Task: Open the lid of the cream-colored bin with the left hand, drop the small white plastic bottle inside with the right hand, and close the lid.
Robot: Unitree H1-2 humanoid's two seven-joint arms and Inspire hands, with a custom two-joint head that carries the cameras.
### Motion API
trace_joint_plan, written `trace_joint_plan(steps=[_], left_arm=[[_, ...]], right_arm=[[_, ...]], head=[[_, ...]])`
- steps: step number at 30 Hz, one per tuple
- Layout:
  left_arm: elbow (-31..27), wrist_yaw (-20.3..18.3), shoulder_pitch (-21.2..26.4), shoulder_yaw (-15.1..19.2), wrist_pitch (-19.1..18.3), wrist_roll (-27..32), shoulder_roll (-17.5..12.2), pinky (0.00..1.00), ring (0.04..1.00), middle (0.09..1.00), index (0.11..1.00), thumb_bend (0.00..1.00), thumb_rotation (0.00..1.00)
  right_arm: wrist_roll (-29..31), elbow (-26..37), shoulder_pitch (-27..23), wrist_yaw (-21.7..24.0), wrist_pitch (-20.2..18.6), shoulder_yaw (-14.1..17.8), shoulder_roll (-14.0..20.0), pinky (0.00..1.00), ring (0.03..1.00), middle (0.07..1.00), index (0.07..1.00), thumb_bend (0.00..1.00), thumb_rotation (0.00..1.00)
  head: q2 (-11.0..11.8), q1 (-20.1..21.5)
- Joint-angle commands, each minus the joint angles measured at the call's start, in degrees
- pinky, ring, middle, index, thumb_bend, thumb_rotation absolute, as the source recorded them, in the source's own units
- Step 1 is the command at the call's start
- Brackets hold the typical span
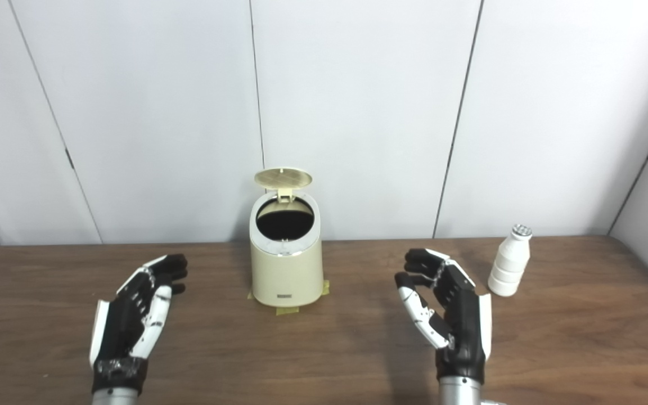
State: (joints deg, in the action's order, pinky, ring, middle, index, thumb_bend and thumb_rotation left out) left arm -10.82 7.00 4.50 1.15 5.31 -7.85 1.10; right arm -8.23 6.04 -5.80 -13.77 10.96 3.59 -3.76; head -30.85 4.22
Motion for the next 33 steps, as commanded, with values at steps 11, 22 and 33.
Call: trace_joint_plan(steps=[11,22,33], left_arm=[[-2.38,-1.25,0.71,-0.30,1.62,-0.91,-1.33,0.71,0.765,0.758,0.738,0.21,0.65],[-2.29,-0.75,-0.22,0.25,2.72,-1.14,-1.89,0.72,0.763,0.754,0.734,0.21,0.59],[-1.26,-1.25,-0.05,1.10,3.57,-0.11,-2.98,0.73,0.764,0.756,0.734,0.23,0.61]], right_arm=[[0.67,2.93,-1.29,0.35,2.84,0.32,0.45,0.57,0.639,0.645,0.606,0.25,0.30],[-3.60,0.98,-4.35,-4.37,14.60,5.89,3.97,0.63,0.706,0.717,0.714,0.78,0.51],[-10.71,-2.48,-8.23,-14.68,15.51,13.27,4.85,0.67,0.752,0.789,0.839,0.82,0.47]], head=[[-0.30,1.19],[0.80,1.04],[0.59,3.05]])
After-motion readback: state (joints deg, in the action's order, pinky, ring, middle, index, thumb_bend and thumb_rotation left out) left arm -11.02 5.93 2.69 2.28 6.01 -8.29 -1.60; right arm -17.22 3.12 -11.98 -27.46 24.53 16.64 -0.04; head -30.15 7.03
